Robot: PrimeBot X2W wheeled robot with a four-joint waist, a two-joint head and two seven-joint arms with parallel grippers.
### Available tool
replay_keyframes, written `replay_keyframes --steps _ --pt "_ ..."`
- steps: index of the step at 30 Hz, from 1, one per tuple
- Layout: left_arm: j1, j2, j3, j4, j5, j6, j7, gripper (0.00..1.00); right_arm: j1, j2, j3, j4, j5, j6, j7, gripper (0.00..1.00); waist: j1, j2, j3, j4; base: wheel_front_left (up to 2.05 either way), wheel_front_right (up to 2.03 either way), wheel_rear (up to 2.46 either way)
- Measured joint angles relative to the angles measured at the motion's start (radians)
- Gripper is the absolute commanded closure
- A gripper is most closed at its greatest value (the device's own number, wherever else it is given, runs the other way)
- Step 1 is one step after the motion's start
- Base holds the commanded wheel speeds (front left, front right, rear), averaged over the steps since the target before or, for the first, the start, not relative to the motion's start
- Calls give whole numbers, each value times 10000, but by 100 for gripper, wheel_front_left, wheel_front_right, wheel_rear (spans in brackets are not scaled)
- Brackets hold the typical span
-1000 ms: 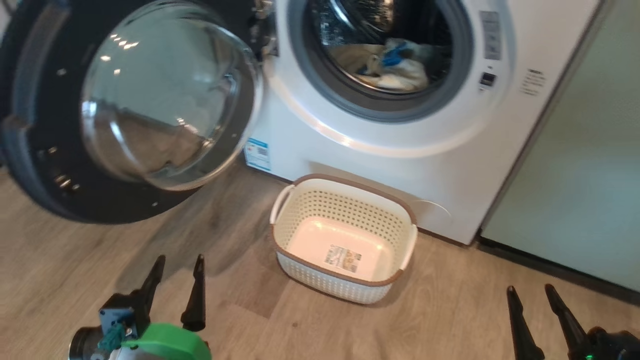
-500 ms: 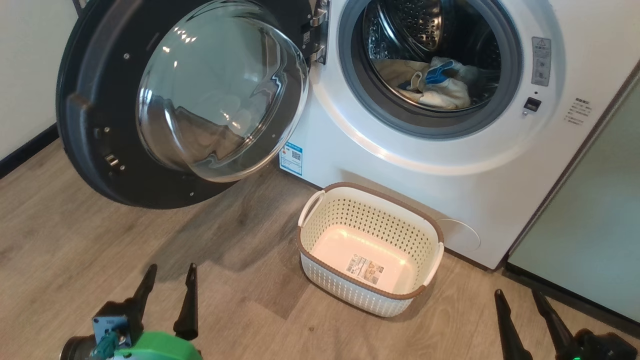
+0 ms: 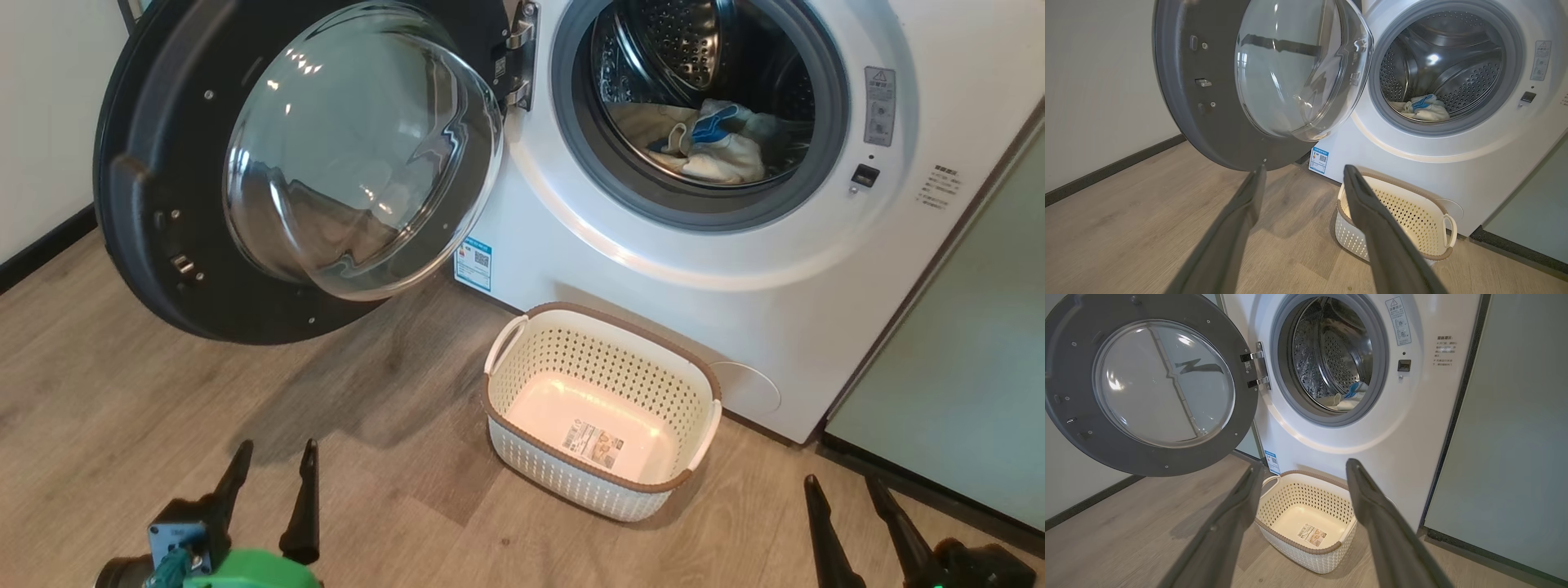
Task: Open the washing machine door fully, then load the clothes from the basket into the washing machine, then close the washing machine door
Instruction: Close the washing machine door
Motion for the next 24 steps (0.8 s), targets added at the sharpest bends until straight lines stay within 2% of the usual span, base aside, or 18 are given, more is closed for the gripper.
replay_keyframes --steps 2,3,4,12,17,20,24 --pt "0 15 0 -2 -2 8 0 0 0 0 4 2 19 0 0 0 0 0 -6 -18 0 0 0" --pt "0 12 -2 -4 -17 0 2 82 0 0 6 4 27 0 0 0 0 0 -9 -26 0 0 0" --pt "1 10 -6 -12 -102 -2 2 100 0 0 6 6 27 0 0 0 0 0 -15 -34 0 0 0" --pt "3 19 -10 -50 -205 -19 2 100 0 0 4 6 27 0 0 0 0 0 -39 -45 0 0 0" --pt "3 75 0 -186 -439 -272 -10 100 0 0 4 6 27 0 0 0 0 0 -41 -19 0 0 0" --pt "3 25 75 -349 -913 -593 -29 100 0 0 4 6 27 0 0 0 0 0 -50 -17 0 0 0" --pt "-3 -485 625 -878 -2514 -1494 -146 100 4 0 4 4 25 0 0 0 0 0 -75 -11 0 0 0"
